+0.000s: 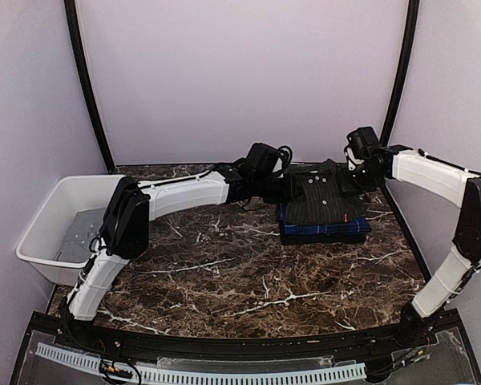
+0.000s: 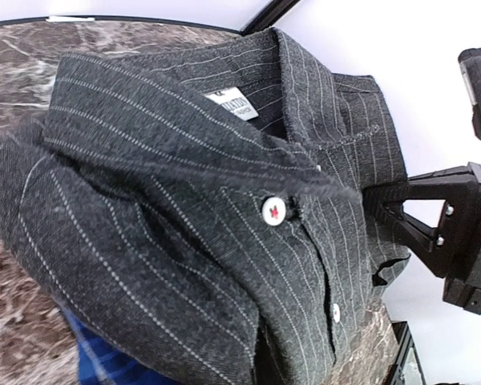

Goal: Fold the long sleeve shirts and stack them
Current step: Place the square-folded shirt on the square-folded shirt.

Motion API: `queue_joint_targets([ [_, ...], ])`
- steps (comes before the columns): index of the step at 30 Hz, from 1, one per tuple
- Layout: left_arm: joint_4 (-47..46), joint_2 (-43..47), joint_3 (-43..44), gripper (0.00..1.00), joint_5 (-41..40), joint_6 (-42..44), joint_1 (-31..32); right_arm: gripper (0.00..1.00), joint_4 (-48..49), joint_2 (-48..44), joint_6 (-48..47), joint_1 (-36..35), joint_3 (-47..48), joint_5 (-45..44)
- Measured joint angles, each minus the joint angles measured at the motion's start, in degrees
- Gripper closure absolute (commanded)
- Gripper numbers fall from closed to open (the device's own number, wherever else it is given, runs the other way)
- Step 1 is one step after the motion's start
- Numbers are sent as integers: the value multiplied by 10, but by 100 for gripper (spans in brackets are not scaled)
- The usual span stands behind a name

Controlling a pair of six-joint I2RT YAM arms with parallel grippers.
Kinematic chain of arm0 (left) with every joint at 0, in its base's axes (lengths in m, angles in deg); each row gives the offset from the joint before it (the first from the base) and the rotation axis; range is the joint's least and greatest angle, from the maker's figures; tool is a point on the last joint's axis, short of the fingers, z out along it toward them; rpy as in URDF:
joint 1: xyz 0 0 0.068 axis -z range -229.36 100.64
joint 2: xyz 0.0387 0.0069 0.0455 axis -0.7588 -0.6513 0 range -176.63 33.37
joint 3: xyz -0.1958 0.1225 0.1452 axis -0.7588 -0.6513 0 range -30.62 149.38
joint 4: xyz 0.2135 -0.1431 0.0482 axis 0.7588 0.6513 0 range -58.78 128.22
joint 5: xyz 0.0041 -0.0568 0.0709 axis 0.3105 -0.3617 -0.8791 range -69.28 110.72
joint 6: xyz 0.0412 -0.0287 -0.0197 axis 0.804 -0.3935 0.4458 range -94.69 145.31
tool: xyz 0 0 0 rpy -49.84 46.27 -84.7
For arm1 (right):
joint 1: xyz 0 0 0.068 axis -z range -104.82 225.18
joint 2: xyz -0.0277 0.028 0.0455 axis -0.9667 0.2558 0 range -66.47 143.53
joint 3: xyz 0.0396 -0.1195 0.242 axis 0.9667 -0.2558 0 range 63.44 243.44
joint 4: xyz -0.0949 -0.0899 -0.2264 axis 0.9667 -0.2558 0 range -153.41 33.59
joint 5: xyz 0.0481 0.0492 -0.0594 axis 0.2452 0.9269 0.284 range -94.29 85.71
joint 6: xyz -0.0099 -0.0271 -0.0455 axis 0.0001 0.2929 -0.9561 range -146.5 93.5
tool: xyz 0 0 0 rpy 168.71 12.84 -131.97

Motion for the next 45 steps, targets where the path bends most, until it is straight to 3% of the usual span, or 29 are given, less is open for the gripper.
queue_joint_targets([
  [5,-25,-50,57,100,15,-17,9,100,16,-8,-7,35,-30,-4],
  [17,-30,-58,63,100,-13,-36,14,100,45,1,-28,76,-47,12],
  [25,-1,-65,63,99,-54,-49,13,69,48,22,-33,102,-50,20],
  [29,16,-75,63,84,-65,-60,10,61,45,30,-31,122,-50,16],
  [37,43,-83,61,70,-69,-66,-3,60,36,21,-21,127,-49,19],
  [45,52,-83,61,67,-94,-59,-5,68,49,-38,4,91,-63,39],
])
